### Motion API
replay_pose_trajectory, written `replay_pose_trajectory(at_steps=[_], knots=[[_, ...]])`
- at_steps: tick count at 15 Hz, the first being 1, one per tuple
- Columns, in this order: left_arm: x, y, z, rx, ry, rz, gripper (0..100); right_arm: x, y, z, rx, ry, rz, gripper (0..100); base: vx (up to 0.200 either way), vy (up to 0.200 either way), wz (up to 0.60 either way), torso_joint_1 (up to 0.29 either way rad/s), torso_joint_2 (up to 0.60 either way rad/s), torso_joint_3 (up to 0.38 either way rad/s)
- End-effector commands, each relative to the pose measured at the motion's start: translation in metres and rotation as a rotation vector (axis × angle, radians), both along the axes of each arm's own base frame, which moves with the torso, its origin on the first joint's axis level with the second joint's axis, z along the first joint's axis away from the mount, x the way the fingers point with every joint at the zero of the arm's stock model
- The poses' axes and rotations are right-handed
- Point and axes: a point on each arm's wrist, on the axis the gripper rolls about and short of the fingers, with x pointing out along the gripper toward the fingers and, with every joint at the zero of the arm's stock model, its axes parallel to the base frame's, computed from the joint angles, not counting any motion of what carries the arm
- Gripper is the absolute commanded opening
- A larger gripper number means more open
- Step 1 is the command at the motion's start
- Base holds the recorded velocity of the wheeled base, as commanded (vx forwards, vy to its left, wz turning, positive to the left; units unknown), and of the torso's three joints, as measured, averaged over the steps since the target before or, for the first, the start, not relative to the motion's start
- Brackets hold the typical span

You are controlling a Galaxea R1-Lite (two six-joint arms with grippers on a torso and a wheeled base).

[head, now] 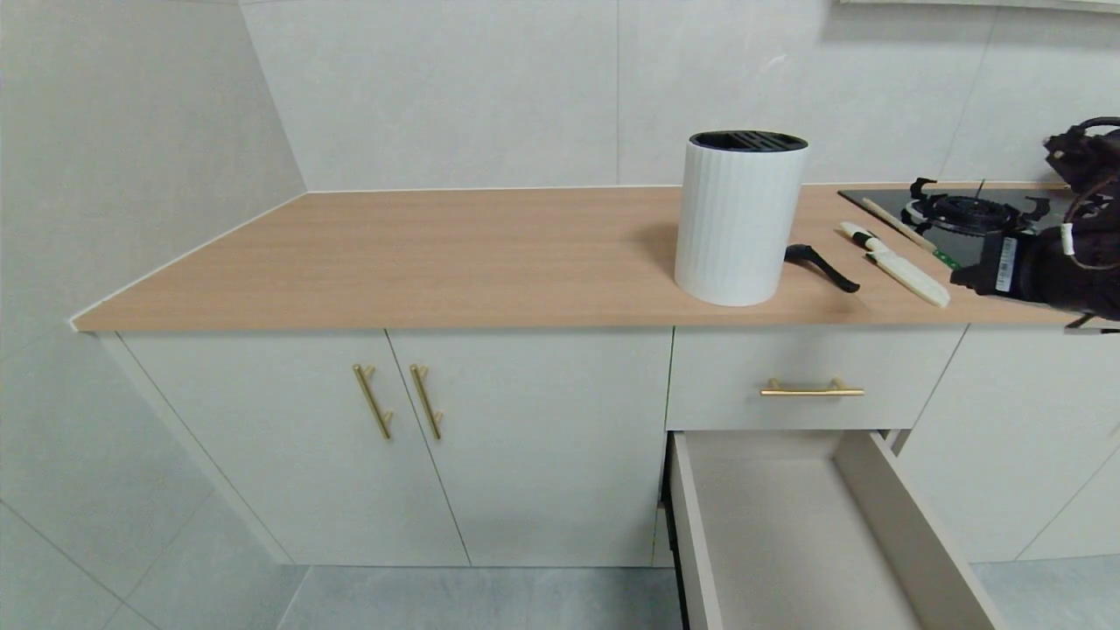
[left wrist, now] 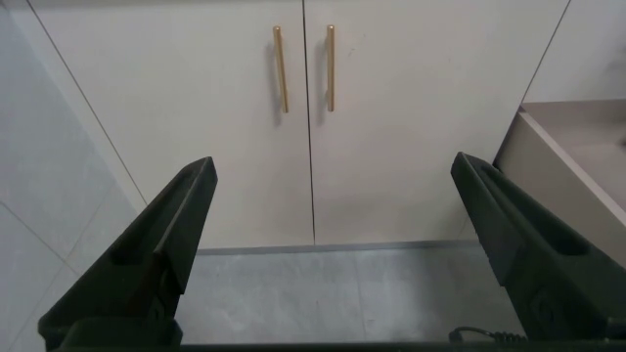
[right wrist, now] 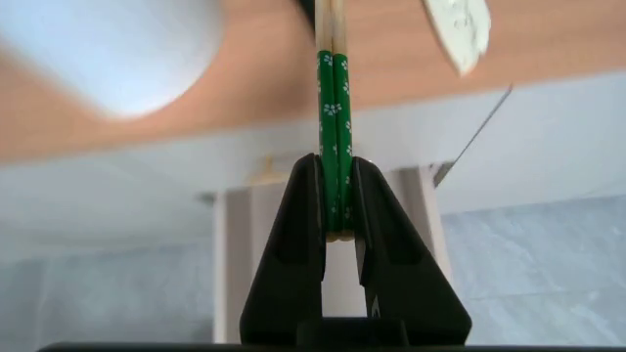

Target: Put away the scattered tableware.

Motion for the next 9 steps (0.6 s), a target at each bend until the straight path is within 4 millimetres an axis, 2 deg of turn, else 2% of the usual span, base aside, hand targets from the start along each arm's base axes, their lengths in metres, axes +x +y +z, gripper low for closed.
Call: replay_pose_trajectory(at_steps=[1, 5, 9], knots=[[0.000, 0.000, 0.000, 0.000, 0.001, 0.000, 100, -0.054, 0.005, 0.006, 0.009, -0.015, 0.061, 0, 0.000, 0.000, 0.00, 0.000, 0.00, 0.000], [0.000, 0.000, 0.000, 0.000, 0.001, 0.000, 100, -0.077, 0.012, -0.004, 0.068, 0.146, 0.239, 0, 0.000, 0.000, 0.00, 0.000, 0.00, 0.000], [0.000, 0.000, 0.000, 0.000, 0.001, -0.001, 100, -0.089, 0.013, -0.009, 0.018, 0.210, 0.327, 0, 0.000, 0.000, 0.00, 0.000, 0.00, 0.000]])
